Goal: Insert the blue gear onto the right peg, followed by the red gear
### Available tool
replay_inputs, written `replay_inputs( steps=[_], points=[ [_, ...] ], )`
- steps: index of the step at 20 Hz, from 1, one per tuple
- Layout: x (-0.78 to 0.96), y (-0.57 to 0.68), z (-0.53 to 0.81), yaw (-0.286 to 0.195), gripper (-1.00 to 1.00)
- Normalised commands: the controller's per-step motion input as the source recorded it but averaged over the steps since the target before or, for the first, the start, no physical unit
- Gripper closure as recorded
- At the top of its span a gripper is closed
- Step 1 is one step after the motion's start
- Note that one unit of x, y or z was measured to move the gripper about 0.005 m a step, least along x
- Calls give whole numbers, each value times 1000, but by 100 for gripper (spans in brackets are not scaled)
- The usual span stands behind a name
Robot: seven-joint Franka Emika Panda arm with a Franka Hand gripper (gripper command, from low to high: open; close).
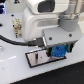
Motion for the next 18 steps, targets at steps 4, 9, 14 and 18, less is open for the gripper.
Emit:
replay_inputs(
  steps=[4,9,14,18],
  points=[
    [0,-65,278,0,100],
    [37,-116,18,0,100],
    [38,-191,-89,0,100],
    [114,-180,-77,0,100]
  ],
)
